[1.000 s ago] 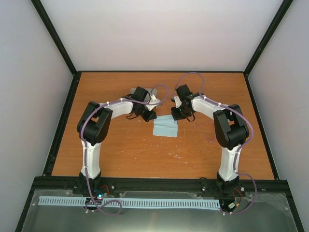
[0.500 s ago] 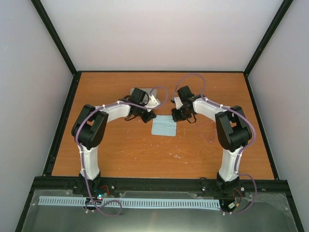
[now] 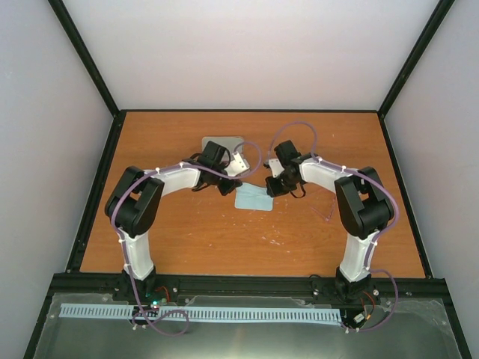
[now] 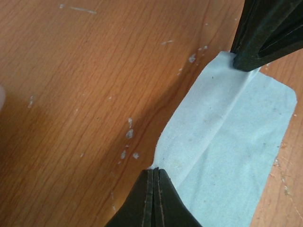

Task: Organize the sunglasses
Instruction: Fold the glasses cleaning cloth at the center of the board.

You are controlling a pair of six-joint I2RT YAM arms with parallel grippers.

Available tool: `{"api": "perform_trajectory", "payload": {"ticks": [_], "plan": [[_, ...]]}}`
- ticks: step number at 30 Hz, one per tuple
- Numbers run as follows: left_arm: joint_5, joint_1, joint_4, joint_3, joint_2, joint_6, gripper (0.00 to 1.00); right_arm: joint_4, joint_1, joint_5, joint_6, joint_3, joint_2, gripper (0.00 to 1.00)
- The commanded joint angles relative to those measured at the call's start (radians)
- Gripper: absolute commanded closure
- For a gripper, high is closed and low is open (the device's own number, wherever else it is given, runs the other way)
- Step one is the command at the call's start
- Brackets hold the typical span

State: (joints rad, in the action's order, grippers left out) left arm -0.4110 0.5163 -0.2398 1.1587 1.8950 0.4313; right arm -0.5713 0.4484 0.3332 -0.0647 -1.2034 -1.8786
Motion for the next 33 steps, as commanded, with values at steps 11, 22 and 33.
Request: {"api": "perform_trajectory", "payload": {"ticks": [11,22,33], "plan": [[-0.019,0.039,0.046,-0.058,-0.040,0.099,1.00,0.017,0.014,0.054,0.022,0.063,0.036,0.84],[-0.020,0.040,0.107,-0.142,-0.078,0.213,1.00,0.072,0.013,0.035,-0.027,0.123,0.091,0.67],[-0.033,0.047,0.182,-0.223,-0.153,0.274,1.00,0.148,0.012,-0.048,-0.129,0.146,0.146,0.63]]}}
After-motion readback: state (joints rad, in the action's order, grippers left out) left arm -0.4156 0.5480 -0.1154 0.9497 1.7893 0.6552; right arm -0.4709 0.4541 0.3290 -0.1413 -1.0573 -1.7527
